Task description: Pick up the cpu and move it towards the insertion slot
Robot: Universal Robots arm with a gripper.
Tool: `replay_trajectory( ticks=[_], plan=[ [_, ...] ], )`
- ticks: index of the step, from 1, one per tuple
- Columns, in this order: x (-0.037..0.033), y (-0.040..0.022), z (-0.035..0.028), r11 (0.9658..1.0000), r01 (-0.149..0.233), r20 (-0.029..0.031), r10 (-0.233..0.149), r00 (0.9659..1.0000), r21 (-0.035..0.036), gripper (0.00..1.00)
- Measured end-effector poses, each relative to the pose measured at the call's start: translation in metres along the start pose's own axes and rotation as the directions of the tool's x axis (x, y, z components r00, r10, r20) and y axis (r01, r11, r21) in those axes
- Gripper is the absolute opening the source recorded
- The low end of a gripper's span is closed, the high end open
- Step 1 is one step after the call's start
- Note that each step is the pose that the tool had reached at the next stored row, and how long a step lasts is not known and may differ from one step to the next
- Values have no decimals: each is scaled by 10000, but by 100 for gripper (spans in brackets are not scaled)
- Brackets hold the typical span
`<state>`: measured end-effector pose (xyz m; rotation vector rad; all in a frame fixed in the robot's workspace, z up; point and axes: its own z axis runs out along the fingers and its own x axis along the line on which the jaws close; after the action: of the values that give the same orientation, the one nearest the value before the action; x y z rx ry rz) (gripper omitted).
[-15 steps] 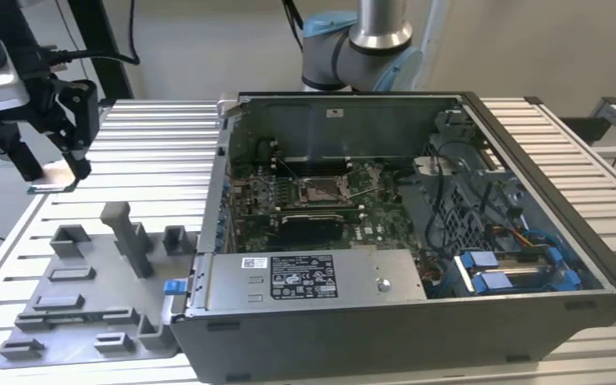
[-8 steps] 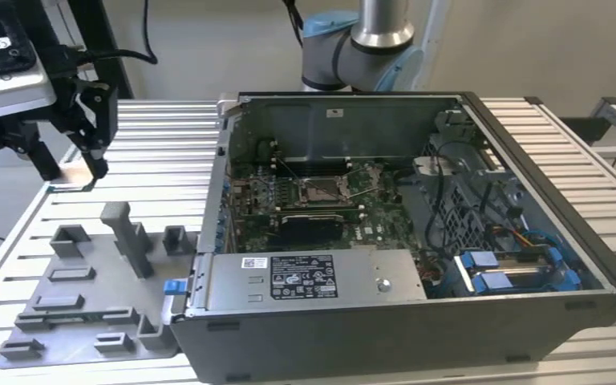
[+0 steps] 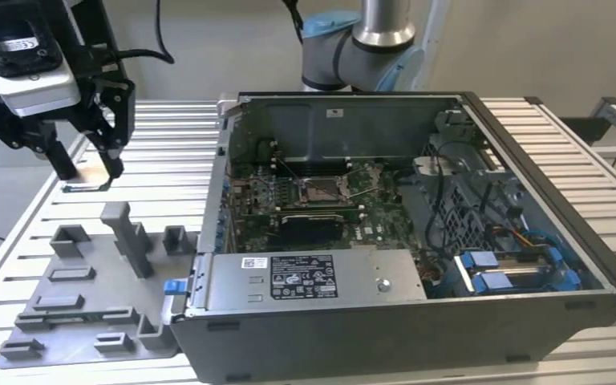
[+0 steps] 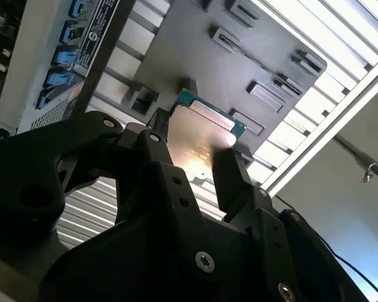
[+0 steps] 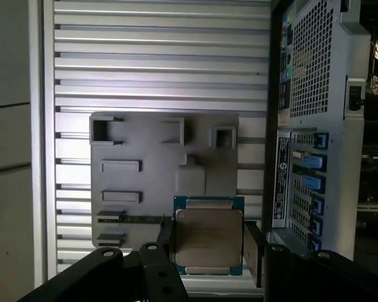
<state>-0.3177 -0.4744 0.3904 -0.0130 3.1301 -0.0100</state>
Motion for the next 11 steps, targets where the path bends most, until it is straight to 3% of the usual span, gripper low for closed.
replay_trajectory(
  ticks=[11],
  plan=[
    [-398,-3,4,10000,1,-1,-1,10000,0,0]
  ],
)
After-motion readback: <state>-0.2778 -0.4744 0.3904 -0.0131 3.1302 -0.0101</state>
